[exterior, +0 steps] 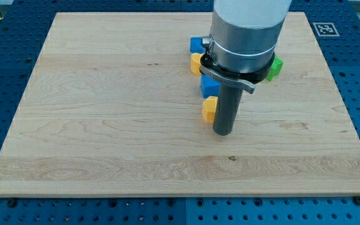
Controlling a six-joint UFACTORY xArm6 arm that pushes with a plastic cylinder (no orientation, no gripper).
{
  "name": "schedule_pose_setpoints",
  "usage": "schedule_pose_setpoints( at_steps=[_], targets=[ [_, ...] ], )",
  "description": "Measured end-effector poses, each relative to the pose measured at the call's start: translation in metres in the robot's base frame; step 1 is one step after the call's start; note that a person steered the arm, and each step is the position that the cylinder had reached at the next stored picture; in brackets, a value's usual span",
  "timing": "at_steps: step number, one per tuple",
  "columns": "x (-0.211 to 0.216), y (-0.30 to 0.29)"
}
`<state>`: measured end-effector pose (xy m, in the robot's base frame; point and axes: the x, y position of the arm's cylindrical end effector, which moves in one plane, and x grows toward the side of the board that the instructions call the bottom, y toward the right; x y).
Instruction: Place the arm towards the right bottom
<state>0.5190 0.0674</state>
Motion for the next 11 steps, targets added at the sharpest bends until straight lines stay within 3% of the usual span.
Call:
schedule_pose_setpoints(
  at_steps=[5,9,11],
  targets=[
    [-0.008,0.008],
    [0.1,0.053],
    [0.1,0.052]
  ],
)
